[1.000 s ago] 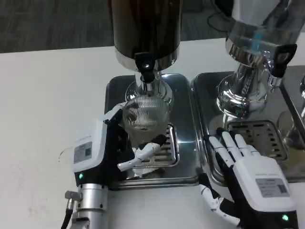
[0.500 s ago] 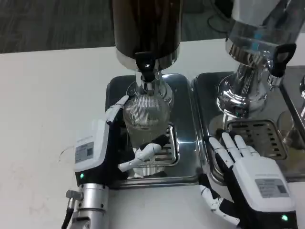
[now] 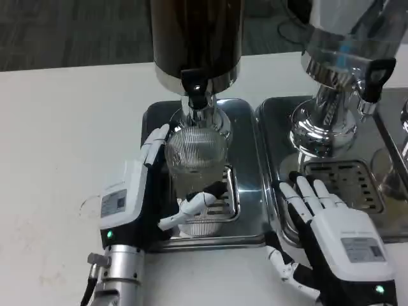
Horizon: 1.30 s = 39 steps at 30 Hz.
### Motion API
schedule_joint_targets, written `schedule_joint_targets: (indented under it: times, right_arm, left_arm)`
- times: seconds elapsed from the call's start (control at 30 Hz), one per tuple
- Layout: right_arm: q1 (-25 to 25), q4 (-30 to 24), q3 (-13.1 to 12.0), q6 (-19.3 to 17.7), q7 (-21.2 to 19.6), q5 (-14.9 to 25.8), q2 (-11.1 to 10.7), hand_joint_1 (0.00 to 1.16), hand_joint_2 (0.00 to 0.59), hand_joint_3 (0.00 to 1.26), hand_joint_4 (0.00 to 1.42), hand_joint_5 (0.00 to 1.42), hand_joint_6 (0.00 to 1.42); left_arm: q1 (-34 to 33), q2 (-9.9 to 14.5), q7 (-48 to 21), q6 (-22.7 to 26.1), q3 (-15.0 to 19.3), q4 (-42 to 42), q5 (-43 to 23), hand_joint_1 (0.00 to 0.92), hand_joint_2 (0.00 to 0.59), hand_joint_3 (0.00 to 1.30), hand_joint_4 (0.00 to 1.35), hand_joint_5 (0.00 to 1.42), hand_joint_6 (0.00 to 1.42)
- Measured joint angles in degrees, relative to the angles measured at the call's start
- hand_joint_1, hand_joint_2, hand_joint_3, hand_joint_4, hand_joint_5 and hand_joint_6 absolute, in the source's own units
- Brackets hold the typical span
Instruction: Grasp the cup under the faucet to collect the drink, then remove the cup.
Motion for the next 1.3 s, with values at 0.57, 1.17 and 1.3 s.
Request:
schedule_joint_targets:
  times: [0.57, 1.17, 1.3]
  right_arm:
    - [-1.54, 2.01, 0.0, 0.0, -1.22, 0.04, 0.8, 0.33, 0.466, 0.1, 0.0, 0.0, 0.11]
    - [-5.6, 4.65, 0.08, 0.01, -3.09, -1.86, -0.19, 0.27, 0.44, 0.1, 0.0, 0.0, 0.08]
    - [-7.91, 6.78, 0.05, -0.01, -3.14, -2.5, -1.26, 0.25, 0.434, 0.1, 0.0, 0.0, 0.07]
  left_arm:
    - [4.93, 3.49, -2.0, 0.13, 3.38, -4.68, -1.42, 0.0, 0.0, 0.12, 0.08, 0.37, 0.26]
    - [13.23, 9.55, -3.18, -4.25, 9.52, -24.44, -2.39, 0.0, 0.052, 0.0, 0.0, 0.08, 0.0]
    - [14.21, 11.26, -3.62, -6.35, 11.03, -29.12, -1.7, 0.0, 0.081, 0.0, 0.0, 0.05, 0.0]
